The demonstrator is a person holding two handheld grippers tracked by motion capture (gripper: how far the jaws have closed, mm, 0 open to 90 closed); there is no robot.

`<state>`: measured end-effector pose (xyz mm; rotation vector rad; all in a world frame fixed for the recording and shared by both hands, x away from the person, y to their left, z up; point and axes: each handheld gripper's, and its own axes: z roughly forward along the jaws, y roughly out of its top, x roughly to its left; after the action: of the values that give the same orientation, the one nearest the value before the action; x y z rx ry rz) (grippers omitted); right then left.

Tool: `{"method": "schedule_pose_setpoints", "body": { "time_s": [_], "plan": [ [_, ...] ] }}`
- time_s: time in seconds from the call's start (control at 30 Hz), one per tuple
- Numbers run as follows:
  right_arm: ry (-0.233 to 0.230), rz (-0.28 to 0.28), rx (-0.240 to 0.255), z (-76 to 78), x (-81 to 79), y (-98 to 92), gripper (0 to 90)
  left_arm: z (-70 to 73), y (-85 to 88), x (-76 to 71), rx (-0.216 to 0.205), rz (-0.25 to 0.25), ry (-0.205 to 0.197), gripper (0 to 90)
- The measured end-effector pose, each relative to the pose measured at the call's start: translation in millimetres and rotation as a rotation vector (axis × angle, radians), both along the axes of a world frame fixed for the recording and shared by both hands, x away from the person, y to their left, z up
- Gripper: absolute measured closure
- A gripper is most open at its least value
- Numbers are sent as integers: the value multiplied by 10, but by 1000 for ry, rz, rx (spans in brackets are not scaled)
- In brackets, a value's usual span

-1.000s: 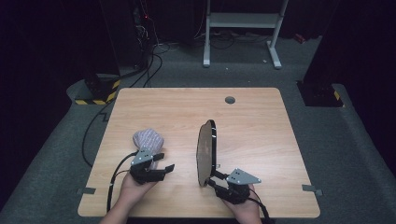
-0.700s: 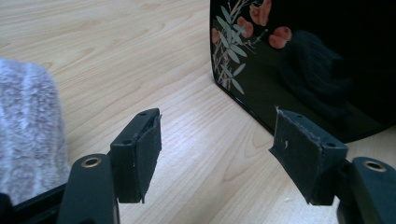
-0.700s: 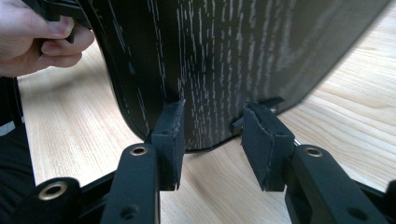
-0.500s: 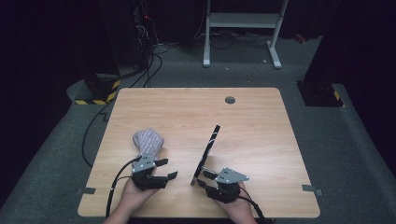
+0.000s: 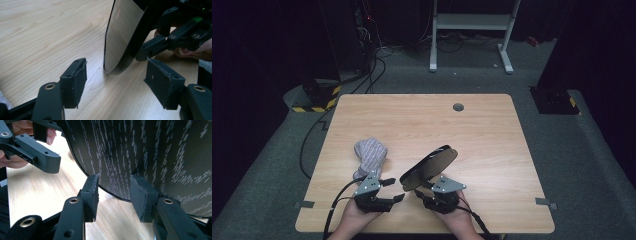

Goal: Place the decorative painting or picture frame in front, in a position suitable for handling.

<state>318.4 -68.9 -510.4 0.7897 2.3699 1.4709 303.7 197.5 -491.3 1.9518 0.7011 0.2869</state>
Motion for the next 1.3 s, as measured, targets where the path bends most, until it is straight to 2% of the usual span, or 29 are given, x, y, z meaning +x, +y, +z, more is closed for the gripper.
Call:
{"method": "schedule_pose_setpoints", "body": {
  "time_s": [0.2, 0.37, 0.5, 0.53, 0.77, 0.87, 1.03, 1.13, 1.23, 1.3],
  "plan": [
    [1, -6, 0, 1, -19, -30, 586, 8, -85, -1, 6, -21, -39, 387],
    [-7, -41, 6, 13, -67, -164, 586, 20, -203, 42, 8, -20, -68, 431],
    [-8, -83, 18, 26, -93, -295, 588, 50, -308, 77, -27, -16, -90, 451],
    [-8, -94, 21, 29, -100, -329, 588, 72, -345, 87, -36, -28, -93, 467],
    [-13, -149, 32, 51, -155, -501, 591, 279, -487, 83, -73, -16, -192, 526],
    [-14, -158, 33, 52, -164, -526, 592, 327, -516, 98, -87, -23, -213, 566],
    [-11, -159, 35, 48, -161, -532, 592, 389, -585, 78, -81, -28, -283, 687],
    [-14, -155, 35, 53, -154, -530, 592, 391, -617, 71, -51, -11, -326, 781],
    [-17, -154, 39, 63, -147, -533, 592, 405, -636, 67, -27, 4, -341, 801],
    [-16, -154, 44, 67, -145, -533, 592, 417, -639, 88, -32, 9, -335, 803]
  ]
}}
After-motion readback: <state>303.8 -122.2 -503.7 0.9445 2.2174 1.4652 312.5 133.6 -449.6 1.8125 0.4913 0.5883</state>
